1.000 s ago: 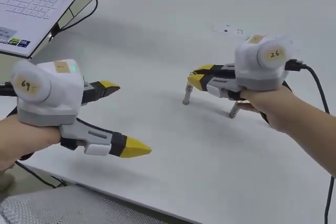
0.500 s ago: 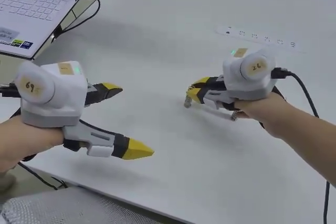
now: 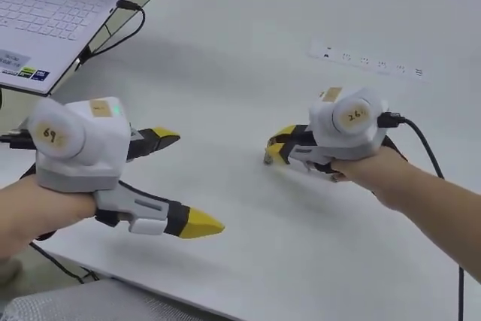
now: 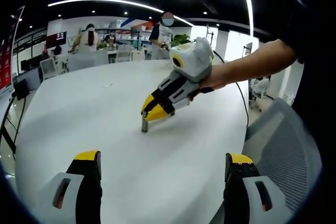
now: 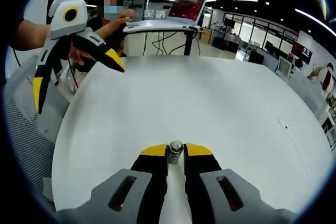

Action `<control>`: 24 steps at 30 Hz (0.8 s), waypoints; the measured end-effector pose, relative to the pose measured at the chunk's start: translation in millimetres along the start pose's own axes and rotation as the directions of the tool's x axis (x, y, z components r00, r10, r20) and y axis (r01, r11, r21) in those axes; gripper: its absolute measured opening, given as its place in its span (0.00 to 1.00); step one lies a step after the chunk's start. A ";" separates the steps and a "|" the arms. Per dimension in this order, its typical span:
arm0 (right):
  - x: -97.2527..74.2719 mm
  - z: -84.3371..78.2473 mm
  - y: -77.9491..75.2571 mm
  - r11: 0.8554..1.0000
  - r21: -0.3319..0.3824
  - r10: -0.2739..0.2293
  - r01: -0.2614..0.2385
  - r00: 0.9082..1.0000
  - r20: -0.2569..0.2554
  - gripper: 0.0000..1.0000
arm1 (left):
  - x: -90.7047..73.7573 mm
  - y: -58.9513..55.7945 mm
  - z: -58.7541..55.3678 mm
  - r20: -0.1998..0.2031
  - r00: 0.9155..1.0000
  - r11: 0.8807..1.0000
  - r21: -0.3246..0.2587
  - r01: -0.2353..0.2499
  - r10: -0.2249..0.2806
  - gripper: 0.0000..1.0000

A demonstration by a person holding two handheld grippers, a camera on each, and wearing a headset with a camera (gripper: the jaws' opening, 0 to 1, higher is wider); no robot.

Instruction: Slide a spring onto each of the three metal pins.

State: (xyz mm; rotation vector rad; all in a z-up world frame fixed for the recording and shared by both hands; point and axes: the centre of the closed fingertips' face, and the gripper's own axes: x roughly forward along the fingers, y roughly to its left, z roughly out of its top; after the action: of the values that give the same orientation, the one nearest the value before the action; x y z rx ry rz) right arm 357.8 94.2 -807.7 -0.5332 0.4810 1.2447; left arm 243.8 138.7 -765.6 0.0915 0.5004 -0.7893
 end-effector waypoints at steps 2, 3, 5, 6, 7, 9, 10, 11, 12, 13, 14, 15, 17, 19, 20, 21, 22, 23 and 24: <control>-2.2 -1.1 -0.1 1.000 -0.004 -0.004 0.004 1.000 0.000 0.11 | 1.8 -0.9 1.9 0.001 1.000 1.000 0.003 0.002 -0.002 0.96; -4.1 0.8 -1.0 1.000 -0.001 -0.009 0.009 1.000 0.014 0.13 | 3.2 -0.7 3.2 0.000 1.000 1.000 0.006 0.001 -0.001 0.96; -6.9 2.4 -1.6 1.000 0.004 -0.014 0.014 1.000 0.020 0.18 | 5.1 -0.2 5.8 0.004 1.000 1.000 0.006 0.000 0.000 0.95; -9.4 4.1 -1.8 1.000 0.000 -0.018 0.018 1.000 0.024 0.18 | 6.3 -0.4 8.4 0.008 1.000 1.000 0.008 0.000 0.000 0.95; -11.2 4.9 -2.7 1.000 0.000 -0.022 0.022 0.999 0.025 0.18 | 7.1 -0.2 10.1 0.011 1.000 1.000 0.012 -0.001 0.001 0.95; -17.1 8.1 -3.9 1.000 0.010 -0.030 0.029 0.999 0.043 0.17 | 9.3 0.1 14.8 0.019 1.000 1.000 0.020 -0.002 0.002 0.94; -21.0 10.3 -2.1 0.999 0.022 -0.026 0.025 0.998 0.057 0.18 | 10.7 0.2 17.4 0.023 1.000 1.000 0.022 -0.003 0.002 0.94; -23.2 10.8 -1.5 0.999 0.026 -0.024 0.023 0.998 0.062 0.18 | 11.5 0.1 18.9 0.027 1.000 1.000 0.023 -0.003 0.003 0.94; -26.4 10.7 -1.0 0.999 0.028 -0.024 0.022 0.997 0.068 0.19 | 13.1 -0.4 20.7 0.030 1.000 1.000 0.022 0.000 0.000 0.94; -28.9 10.5 -0.4 0.999 0.029 -0.023 0.021 0.997 0.072 0.19 | 14.1 -0.8 21.7 0.032 0.999 1.000 0.022 0.001 -0.001 0.94; -32.7 9.9 0.9 0.999 0.030 -0.023 0.021 0.997 0.077 0.20 | 15.5 -1.7 23.1 0.034 0.999 1.000 0.025 0.001 -0.002 0.94; -35.1 9.3 1.3 0.999 0.032 -0.024 0.022 0.996 0.080 0.20 | 16.5 -2.2 23.9 0.035 0.999 1.000 0.026 0.002 -0.002 0.94; -42.0 7.1 2.4 0.999 0.045 -0.026 0.022 0.996 0.091 0.20 | 19.2 -3.6 26.0 0.039 0.999 1.000 0.026 0.004 -0.005 0.94; -48.8 4.2 3.3 0.998 0.057 -0.030 0.024 0.995 0.099 0.22 | 22.4 -5.4 27.9 0.041 0.999 1.000 0.027 0.009 -0.010 0.94; -51.1 2.9 3.5 0.998 0.064 -0.032 0.026 0.994 0.102 0.22 | 23.8 -6.1 28.5 0.041 0.999 1.000 0.028 0.010 -0.011 0.94; -54.7 1.0 4.6 0.997 0.071 -0.030 0.022 0.994 0.104 0.22 | 25.2 -6.8 29.0 0.041 0.999 1.000 0.029 0.013 -0.014 0.94; -56.0 0.2 5.3 0.997 0.077 -0.028 0.020 0.994 0.104 0.22 | 26.7 -8.1 29.0 0.038 0.999 0.999 0.030 0.018 -0.019 0.94; -60.4 -1.9 6.8 0.996 0.089 -0.028 0.019 0.994 0.102 0.21 | 28.9 -9.4 28.6 0.034 0.999 0.999 0.036 0.021 -0.022 0.94; -63.7 -2.2 7.8 0.995 0.096 -0.030 0.019 0.994 0.108 0.20 | 30.2 -10.5 27.7 0.027 0.999 0.999 0.042 0.023 -0.024 0.94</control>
State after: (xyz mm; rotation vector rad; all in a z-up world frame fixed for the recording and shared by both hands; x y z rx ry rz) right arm 334.0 46.8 -771.5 -0.3880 0.4374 1.2144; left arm 265.4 104.2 -754.2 0.1137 0.4594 -0.8233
